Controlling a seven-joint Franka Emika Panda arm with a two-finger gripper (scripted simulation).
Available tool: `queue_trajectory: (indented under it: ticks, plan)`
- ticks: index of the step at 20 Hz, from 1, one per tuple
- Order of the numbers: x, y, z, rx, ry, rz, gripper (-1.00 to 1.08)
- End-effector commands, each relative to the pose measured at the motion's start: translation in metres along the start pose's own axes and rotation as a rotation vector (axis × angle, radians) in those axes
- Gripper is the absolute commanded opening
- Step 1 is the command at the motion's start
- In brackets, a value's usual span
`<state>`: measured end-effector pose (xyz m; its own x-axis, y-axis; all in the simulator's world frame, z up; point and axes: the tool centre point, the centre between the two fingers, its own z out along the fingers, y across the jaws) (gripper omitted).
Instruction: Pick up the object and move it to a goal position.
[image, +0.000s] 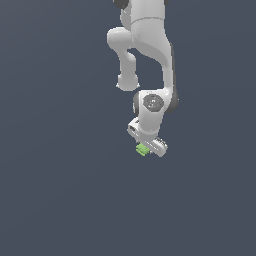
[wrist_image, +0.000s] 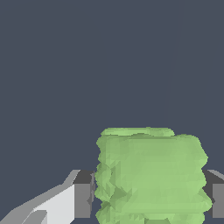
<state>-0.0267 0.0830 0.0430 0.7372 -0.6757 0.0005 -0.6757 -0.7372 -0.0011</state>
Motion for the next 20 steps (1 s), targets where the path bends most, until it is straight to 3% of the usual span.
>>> queue_trajectory:
  ticks: [1, 10, 20]
  plan:
    - [0.000, 0.001, 0.001, -0.001, 0.000, 0.001, -1.00]
    - [-0.009, -0.010, -0.016, 0.000, 0.000, 0.000, -1.00]
    - [-0.049, -0.055, -0.089, -0.001, 0.001, 0.001, -1.00]
